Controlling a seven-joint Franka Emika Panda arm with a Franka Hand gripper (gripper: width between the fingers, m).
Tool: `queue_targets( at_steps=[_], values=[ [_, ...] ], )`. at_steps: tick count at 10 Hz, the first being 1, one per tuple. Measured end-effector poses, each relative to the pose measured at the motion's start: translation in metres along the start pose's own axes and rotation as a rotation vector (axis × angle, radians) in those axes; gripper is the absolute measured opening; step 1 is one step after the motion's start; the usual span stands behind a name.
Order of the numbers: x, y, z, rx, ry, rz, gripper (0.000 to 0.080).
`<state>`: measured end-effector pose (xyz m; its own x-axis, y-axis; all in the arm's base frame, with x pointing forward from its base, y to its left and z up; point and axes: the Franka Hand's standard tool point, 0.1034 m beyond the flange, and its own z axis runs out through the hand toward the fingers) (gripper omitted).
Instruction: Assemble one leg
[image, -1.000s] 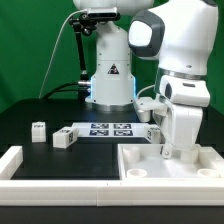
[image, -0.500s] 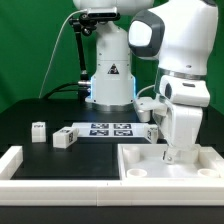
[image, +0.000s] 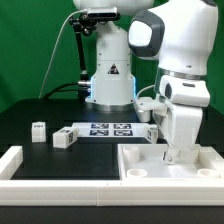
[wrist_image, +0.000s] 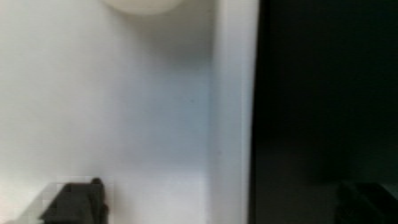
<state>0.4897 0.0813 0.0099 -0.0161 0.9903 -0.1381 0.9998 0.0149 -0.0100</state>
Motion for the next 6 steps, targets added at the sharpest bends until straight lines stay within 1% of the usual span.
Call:
queue_targets(
  at_steps=[2, 5, 6],
  values=[
    [0.003, -0.008, -0.025, -0.026, 0.000, 0.037, 0.0649],
    [0.013, -0.019, -0.052, -0.051, -0.003, 0.150, 0.0649],
    [0.011, -0.019, -0.048, -0.045, -0.004, 0.121, 0.0649]
  ],
)
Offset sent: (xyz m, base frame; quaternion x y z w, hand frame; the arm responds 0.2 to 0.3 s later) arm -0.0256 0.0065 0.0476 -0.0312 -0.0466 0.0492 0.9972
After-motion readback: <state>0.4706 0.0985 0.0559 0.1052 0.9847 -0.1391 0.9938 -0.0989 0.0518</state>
